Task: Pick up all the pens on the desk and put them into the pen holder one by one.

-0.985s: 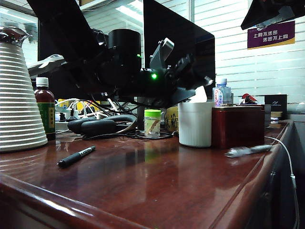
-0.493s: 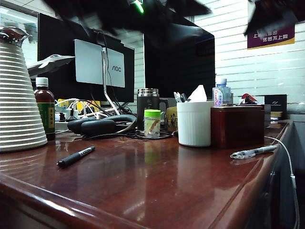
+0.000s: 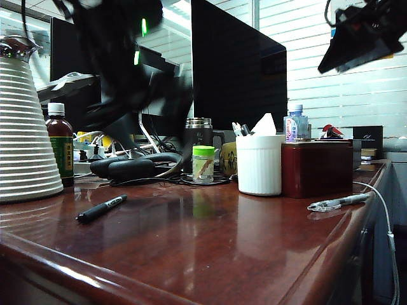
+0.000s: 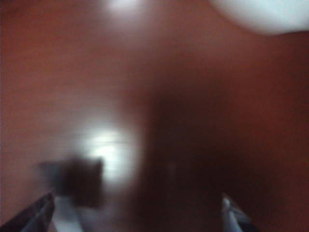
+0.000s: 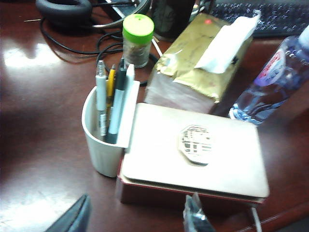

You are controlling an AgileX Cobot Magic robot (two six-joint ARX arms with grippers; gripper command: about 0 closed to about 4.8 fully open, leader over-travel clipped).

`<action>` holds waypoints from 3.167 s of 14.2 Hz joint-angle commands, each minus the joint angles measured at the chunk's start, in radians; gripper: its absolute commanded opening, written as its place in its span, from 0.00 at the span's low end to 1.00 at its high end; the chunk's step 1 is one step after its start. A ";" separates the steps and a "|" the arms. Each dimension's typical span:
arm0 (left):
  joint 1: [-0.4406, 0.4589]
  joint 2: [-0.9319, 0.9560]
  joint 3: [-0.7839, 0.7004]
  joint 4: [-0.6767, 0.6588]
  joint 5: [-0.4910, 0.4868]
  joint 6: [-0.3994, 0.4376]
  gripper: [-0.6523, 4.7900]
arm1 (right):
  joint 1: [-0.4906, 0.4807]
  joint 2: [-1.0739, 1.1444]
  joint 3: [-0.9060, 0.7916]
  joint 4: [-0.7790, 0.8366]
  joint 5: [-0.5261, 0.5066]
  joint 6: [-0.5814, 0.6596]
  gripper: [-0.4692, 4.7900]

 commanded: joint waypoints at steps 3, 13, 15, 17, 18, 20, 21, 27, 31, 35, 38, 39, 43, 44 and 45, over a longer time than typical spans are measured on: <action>0.001 0.052 0.005 -0.161 -0.193 -0.147 0.99 | 0.013 -0.003 0.004 0.011 -0.013 0.010 0.57; 0.008 0.082 0.004 -0.213 -0.090 -0.263 0.99 | 0.013 -0.003 0.004 0.014 -0.013 0.011 0.57; 0.011 0.108 0.004 -0.213 -0.081 -0.263 0.99 | 0.013 -0.003 0.004 0.014 -0.013 0.010 0.57; 0.011 0.135 0.004 -0.212 -0.079 -0.263 0.99 | 0.013 -0.003 0.004 0.014 -0.013 0.010 0.57; 0.011 0.142 0.004 -0.211 -0.080 -0.263 0.95 | 0.013 -0.003 0.004 0.014 -0.013 0.010 0.57; 0.011 0.142 0.004 -0.210 -0.083 -0.264 0.54 | 0.013 -0.003 0.004 0.014 -0.012 0.010 0.57; 0.013 0.142 0.004 -0.210 -0.097 -0.264 0.35 | 0.013 -0.003 0.004 0.016 -0.012 0.010 0.57; 0.020 0.142 0.005 -0.197 -0.117 -0.262 0.11 | 0.013 -0.003 0.005 0.018 -0.012 0.010 0.57; 0.020 0.100 0.009 0.004 0.060 -0.259 0.11 | 0.013 -0.003 0.006 0.018 -0.012 0.010 0.57; 0.020 -0.010 0.013 0.519 0.292 -0.237 0.11 | 0.012 -0.003 0.006 0.021 -0.001 0.010 0.57; 0.013 0.019 0.012 0.971 0.374 -0.237 0.11 | 0.011 -0.003 0.006 0.042 0.013 0.009 0.57; 0.010 0.043 0.012 1.064 0.376 -0.237 0.11 | 0.011 -0.003 0.006 0.054 0.018 0.010 0.57; -0.001 0.205 0.011 1.285 0.417 -0.253 0.11 | 0.006 -0.003 0.006 0.105 0.037 0.009 0.57; -0.005 0.240 0.011 1.350 0.418 -0.269 0.11 | 0.005 -0.003 0.005 0.114 0.038 0.009 0.57; -0.016 0.266 0.011 1.384 0.417 -0.271 0.11 | 0.004 -0.003 0.005 0.117 0.038 0.005 0.57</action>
